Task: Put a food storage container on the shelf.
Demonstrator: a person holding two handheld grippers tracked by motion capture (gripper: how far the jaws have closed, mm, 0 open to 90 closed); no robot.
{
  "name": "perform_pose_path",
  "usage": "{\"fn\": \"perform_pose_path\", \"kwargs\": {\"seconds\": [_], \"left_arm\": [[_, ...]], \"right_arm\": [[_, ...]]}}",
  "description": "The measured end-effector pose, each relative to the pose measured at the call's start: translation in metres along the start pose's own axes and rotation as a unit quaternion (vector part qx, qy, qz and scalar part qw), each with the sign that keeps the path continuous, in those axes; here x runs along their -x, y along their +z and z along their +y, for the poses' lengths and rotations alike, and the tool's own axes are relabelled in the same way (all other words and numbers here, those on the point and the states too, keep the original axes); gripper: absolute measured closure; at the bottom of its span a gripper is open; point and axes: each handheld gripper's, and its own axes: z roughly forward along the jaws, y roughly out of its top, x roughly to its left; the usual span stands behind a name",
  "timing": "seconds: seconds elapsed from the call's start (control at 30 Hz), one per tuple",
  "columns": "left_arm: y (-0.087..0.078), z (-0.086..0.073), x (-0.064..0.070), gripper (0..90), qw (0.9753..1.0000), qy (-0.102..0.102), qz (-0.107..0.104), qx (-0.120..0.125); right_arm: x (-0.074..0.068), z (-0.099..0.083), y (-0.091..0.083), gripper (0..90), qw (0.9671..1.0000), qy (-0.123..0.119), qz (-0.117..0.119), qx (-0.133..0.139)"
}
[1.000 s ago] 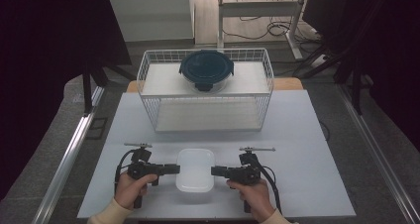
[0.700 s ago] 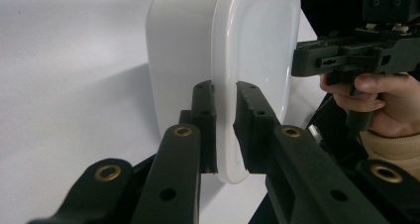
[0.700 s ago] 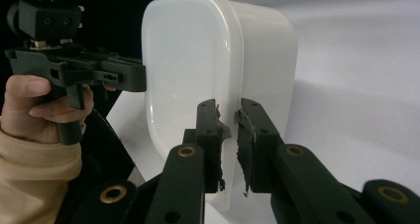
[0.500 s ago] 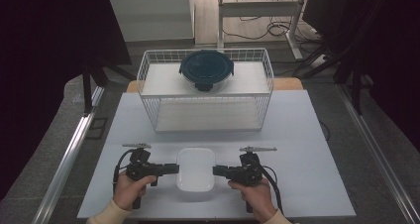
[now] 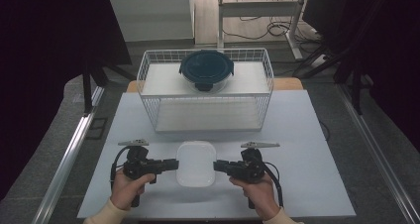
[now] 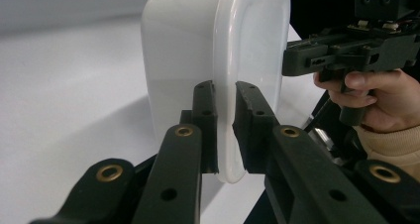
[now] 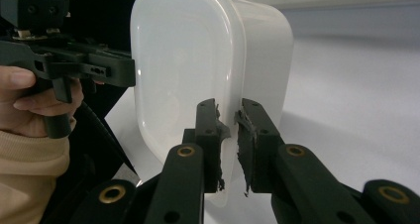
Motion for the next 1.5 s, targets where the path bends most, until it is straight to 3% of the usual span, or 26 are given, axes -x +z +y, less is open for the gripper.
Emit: {"fn": "perform_pose_path", "kwargs": {"seconds": [0.4,0.7,0.9,1.5], "left_arm": [[-0.009,0.02,0.012,80.8,0.9995,0.025,0.0,0.021],[-0.019,0.053,0.03,80.9,0.9978,0.053,0.002,0.04],[-0.023,0.071,0.037,80.8,0.9968,0.063,0.003,0.049],[-0.039,0.107,0.052,80.7,0.9941,0.081,-0.005,0.072]], "right_arm": [[-0.01,0.021,-0.011,78.7,0.9994,-0.03,-0.005,0.016],[-0.024,0.055,-0.031,78.4,0.9972,-0.065,-0.022,0.029],[-0.03,0.074,-0.039,78.3,0.9957,-0.08,-0.029,0.037],[-0.051,0.114,-0.06,78.3,0.9923,-0.107,-0.036,0.051]]}}
